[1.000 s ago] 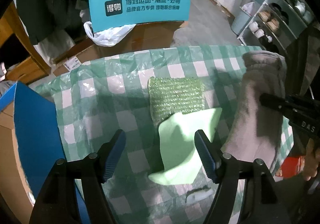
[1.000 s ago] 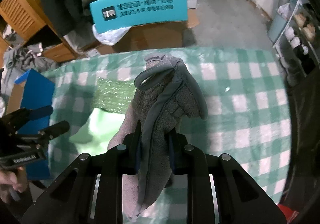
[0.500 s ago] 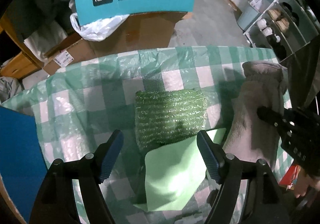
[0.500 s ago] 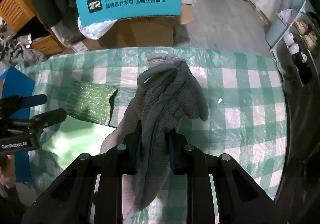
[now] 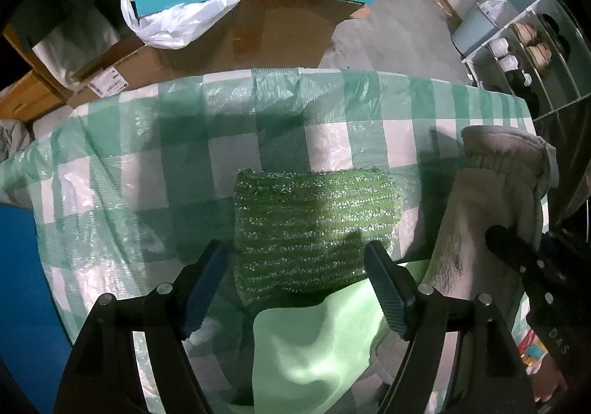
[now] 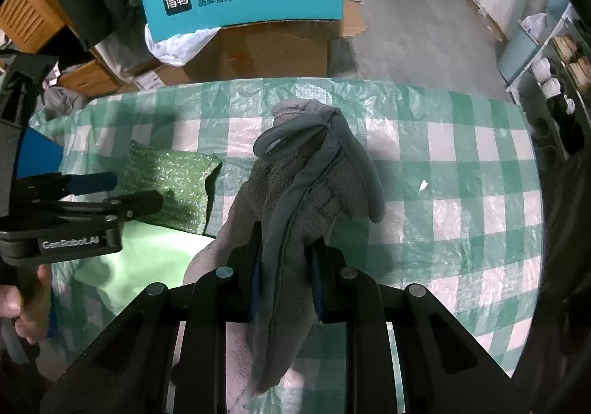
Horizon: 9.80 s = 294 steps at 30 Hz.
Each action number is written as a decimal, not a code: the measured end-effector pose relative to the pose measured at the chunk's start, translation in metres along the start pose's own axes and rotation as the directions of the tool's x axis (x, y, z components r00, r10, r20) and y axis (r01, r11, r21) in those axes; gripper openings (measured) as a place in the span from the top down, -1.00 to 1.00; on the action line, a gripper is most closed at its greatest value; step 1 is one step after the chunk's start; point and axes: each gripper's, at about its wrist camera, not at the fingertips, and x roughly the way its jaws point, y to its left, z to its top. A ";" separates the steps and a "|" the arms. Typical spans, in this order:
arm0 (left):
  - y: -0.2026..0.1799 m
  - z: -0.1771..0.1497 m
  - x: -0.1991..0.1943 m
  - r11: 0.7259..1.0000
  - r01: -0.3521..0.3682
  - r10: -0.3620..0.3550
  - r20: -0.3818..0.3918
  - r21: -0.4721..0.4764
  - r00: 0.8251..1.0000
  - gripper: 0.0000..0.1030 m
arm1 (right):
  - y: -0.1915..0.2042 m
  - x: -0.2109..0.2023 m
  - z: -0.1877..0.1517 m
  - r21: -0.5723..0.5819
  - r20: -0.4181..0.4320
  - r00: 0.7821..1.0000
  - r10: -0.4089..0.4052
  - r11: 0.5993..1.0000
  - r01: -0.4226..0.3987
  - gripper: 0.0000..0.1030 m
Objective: Organize soft objects
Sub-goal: 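Grasp the green mesh scrubber with the left gripper while the right holds the glove, then lift the green mesh scrubber with the left gripper while the right holds the glove, then carry the scrubber in the left gripper and glove in the right over the box, then open both grippers to drop the scrubber and grey glove into the box, then move both grippers back over the light green cloth on the table, then grasp the light green cloth with the left gripper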
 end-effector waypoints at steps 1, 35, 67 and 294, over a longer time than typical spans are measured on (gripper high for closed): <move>0.000 0.000 0.001 1.000 -0.001 0.001 0.002 0.002 1.000 -0.51 | 0.000 0.000 0.000 -0.001 -0.001 1.000 0.001 1.000 -0.001 0.61; -0.002 -0.005 -0.040 0.998 0.027 -0.034 0.128 0.055 0.991 0.83 | 0.008 -0.020 -0.001 0.010 0.039 0.999 0.026 1.000 -0.027 0.60; 0.012 -0.060 -0.137 0.997 -0.022 0.000 0.274 0.078 0.962 0.83 | 0.042 -0.094 -0.018 -0.040 0.176 0.984 0.041 0.999 -0.034 0.61; 0.024 -0.102 -0.037 0.989 0.001 -0.010 0.063 0.145 0.998 -0.51 | 0.044 0.024 -0.095 -0.018 -0.196 0.980 -0.041 0.999 0.039 -0.42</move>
